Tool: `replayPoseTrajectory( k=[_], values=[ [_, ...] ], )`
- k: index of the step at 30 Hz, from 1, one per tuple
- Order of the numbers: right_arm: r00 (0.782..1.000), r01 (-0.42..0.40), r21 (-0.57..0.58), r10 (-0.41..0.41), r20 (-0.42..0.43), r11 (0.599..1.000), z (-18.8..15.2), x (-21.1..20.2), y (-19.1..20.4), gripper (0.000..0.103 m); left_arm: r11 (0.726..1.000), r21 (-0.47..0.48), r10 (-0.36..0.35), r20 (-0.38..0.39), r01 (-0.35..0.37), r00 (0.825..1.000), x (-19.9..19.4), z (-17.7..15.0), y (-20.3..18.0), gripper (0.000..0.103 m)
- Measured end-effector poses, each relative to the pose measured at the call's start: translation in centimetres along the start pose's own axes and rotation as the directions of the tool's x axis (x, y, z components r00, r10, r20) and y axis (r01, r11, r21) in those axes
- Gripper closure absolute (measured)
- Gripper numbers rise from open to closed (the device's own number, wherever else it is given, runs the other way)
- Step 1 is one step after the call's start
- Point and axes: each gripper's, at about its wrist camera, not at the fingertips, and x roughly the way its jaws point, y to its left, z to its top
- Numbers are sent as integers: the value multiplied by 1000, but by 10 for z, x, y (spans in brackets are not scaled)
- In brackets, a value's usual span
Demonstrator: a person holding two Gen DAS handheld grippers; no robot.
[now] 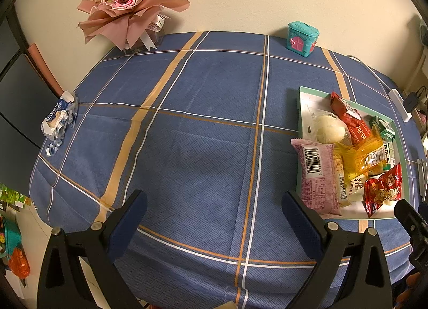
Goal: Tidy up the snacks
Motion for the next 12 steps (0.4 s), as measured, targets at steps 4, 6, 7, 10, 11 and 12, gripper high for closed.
replayPoseTrajectory(
  k=[4, 6, 7, 10, 11, 12],
  values=[
    [1000, 0, -1, 0, -2, 1000, 0, 1, 0, 0, 1000, 0, -1, 1, 1, 1000, 0, 0, 0, 3],
    [1000, 0, -4, 0, -2, 1000, 0, 1, 0, 0, 1000, -1, -6, 5, 6, 1000, -1, 0, 0, 3],
    [1000, 0, -4, 0, -2, 1000, 0, 1, 0, 0, 1000, -1, -9, 9, 9, 1000, -2, 0, 0, 3],
    [1000, 0, -3, 0, -2, 1000, 0, 1, 0, 0, 1000, 3, -13, 19, 13, 1000, -3, 0, -2, 3],
    [1000, 0, -2, 0, -2, 1000, 0, 1, 0, 0, 1000, 5, -14, 18, 14, 1000, -3, 0, -2, 3],
    [1000, 0, -2, 0, -2, 1000, 0, 1, 0, 0, 1000, 5, -16, 16, 16, 1000, -3, 0, -3, 3]
  ],
)
